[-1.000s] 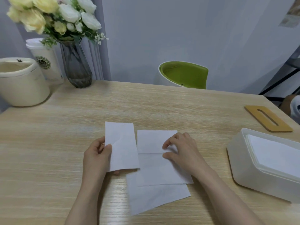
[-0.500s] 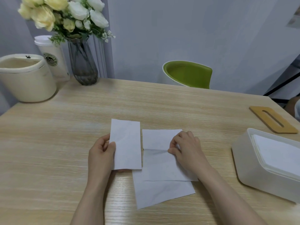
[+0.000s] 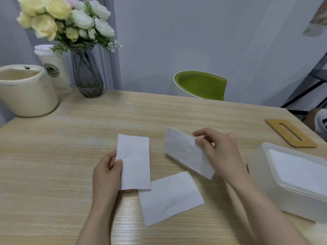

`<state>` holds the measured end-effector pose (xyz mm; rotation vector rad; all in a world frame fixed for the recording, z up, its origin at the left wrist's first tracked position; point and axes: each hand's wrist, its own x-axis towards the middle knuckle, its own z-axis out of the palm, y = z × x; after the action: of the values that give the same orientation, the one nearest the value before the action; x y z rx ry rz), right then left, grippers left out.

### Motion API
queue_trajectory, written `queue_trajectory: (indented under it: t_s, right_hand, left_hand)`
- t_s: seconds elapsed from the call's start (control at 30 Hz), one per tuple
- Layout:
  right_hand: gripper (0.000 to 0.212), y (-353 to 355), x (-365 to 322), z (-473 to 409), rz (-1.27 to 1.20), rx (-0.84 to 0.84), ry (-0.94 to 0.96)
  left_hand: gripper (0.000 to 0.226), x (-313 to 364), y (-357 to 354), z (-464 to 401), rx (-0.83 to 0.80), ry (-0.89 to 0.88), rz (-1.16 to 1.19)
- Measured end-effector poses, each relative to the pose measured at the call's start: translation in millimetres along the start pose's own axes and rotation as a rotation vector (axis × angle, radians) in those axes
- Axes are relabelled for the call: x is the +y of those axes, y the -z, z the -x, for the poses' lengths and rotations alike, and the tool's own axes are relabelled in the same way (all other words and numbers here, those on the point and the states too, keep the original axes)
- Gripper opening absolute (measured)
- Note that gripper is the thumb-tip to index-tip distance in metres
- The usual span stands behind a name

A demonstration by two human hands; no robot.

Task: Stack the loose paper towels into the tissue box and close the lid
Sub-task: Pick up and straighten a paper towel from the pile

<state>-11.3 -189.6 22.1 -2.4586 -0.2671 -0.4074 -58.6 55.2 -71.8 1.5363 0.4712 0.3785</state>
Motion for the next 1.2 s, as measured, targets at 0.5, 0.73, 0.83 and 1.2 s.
queue_trajectory:
  t_s: [0.5, 0.73, 0.83, 1.2]
  right_hand:
    - [0.029, -12, 47, 59, -0.317, -0.114, -0.552]
    - [0.028, -3, 49, 67, -0.404, -0.330, -0.620]
    - [0.004, -5, 49, 59, -0.336, -0.307, -0.616]
    - [0.011, -7, 61, 50, -0.323, -0.030, -0.560]
  left_hand:
    - [0.029, 16, -21, 14, -0.074, 0.046, 0.050]
    - [0.030, 23, -58, 37, -0.228, 0.164, 0.164]
    - [0.028, 21, -68, 39, -0.237, 0.160, 0.153]
    - [0.031, 9, -72, 37, -0.255, 0.145, 0.049]
